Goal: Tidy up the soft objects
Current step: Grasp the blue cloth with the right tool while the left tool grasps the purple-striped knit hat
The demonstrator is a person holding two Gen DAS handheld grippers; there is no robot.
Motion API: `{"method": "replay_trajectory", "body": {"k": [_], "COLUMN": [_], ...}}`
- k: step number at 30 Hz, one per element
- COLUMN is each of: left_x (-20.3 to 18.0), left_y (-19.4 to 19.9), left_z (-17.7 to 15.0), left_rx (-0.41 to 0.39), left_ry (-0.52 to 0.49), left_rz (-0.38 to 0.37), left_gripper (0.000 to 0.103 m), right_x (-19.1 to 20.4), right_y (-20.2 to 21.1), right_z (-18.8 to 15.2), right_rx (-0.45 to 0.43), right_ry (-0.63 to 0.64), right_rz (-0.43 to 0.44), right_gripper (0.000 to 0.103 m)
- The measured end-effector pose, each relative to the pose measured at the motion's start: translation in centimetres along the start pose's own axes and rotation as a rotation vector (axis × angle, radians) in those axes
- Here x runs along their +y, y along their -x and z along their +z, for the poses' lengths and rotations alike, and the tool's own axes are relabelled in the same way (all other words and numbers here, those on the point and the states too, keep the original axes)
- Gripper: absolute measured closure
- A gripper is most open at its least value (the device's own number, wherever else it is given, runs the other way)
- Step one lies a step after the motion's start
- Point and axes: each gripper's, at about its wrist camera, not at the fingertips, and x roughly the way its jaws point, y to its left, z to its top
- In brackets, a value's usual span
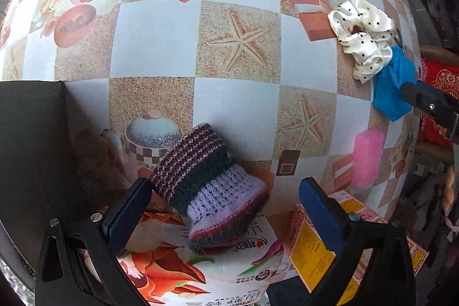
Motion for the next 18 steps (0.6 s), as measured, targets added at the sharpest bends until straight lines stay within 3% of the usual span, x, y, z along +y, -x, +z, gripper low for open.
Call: {"method": "replay_trajectory", "body": {"k": [7,14,18], "left_x": [1.1,0.2,0.5], "left_y": [-2.2,-3.4,-3.7], "left_z": [0.8,1.3,1.6], "left_rx": [0.053,0.080,0.109], "left_ry": [0.092,0.067,0.084], "left_rz": [0.008,0.159,0.153], "left_gripper": [0.000,0.000,0.000], "right_x": [1.1,0.9,1.0], "right_y": [-4.5,-4.8,-5.3], "right_z": [0.9,0.8,1.0], "right_rx": [0.047,0.028,-0.003], "right_ry": [0.011,0.001,-0.002], "right_rz": [-0.086,-0.132,-0.135], "right_gripper": [0.001,0.000,0.000]}}
